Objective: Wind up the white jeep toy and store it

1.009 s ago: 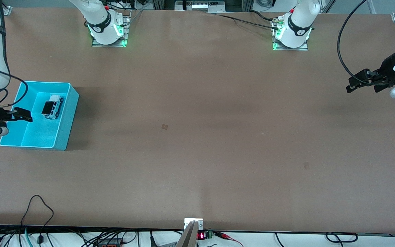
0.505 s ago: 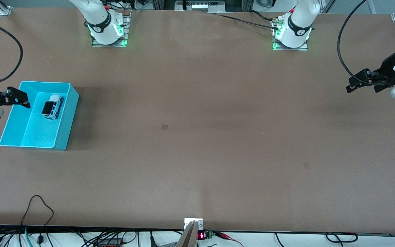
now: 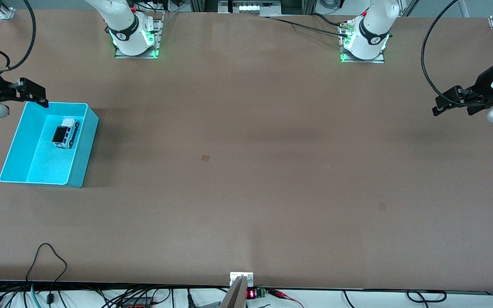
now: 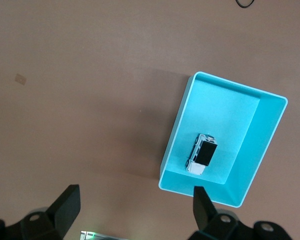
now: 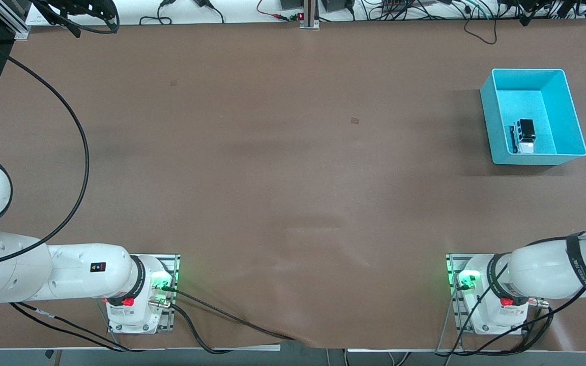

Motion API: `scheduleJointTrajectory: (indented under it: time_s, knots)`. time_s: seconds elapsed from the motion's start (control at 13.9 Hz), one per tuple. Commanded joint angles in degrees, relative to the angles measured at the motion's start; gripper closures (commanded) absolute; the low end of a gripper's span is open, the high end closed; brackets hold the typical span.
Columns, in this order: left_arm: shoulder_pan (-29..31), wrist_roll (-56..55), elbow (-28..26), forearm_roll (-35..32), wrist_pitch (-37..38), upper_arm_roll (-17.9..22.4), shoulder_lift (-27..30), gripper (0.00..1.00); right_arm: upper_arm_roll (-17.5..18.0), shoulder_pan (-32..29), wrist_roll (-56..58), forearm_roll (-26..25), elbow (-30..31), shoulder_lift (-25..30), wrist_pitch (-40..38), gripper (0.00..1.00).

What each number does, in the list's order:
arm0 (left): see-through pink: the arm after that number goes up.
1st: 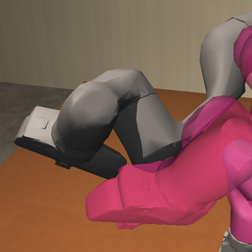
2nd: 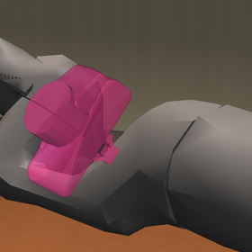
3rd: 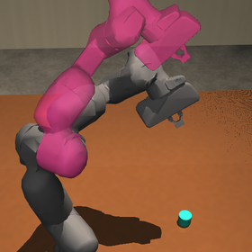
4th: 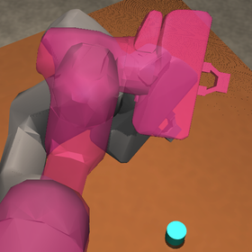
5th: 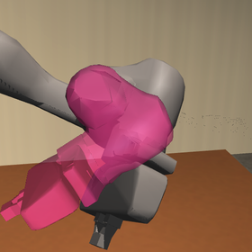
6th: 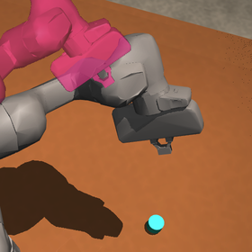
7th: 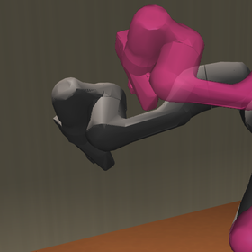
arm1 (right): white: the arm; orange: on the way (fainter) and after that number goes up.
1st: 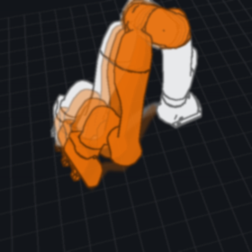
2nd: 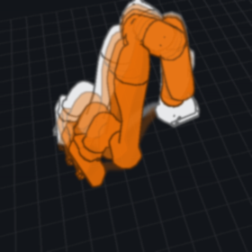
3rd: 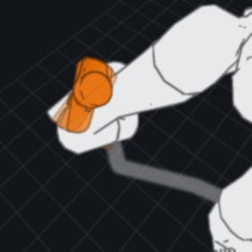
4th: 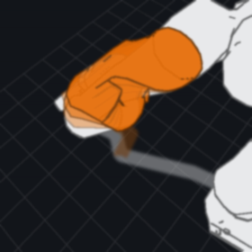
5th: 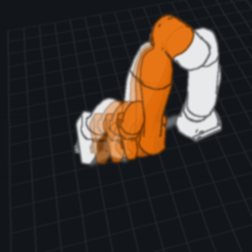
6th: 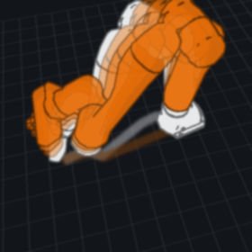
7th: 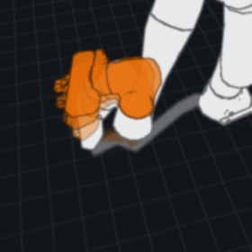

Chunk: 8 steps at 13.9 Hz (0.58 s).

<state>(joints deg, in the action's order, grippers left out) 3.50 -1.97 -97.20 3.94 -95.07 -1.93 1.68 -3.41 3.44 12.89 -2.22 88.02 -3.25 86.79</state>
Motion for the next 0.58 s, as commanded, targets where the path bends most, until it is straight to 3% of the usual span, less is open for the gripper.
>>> scheduleJointTrajectory:
  time_s: [0.0, 0.5]
  knots:
    - [0.4, 0.3, 0.9, -1.6, 0.5, -0.4, -0.3, 0.0, -0.4, 0.2, -0.7, -0.2, 1.7, 0.9, 0.6, 0.0]
    - [0.4, 0.3, 0.9, -1.6, 0.5, -0.4, -0.3, 0.0, -0.4, 0.0, -0.5, -0.2, 1.7, 1.0, 0.1, 0.0]
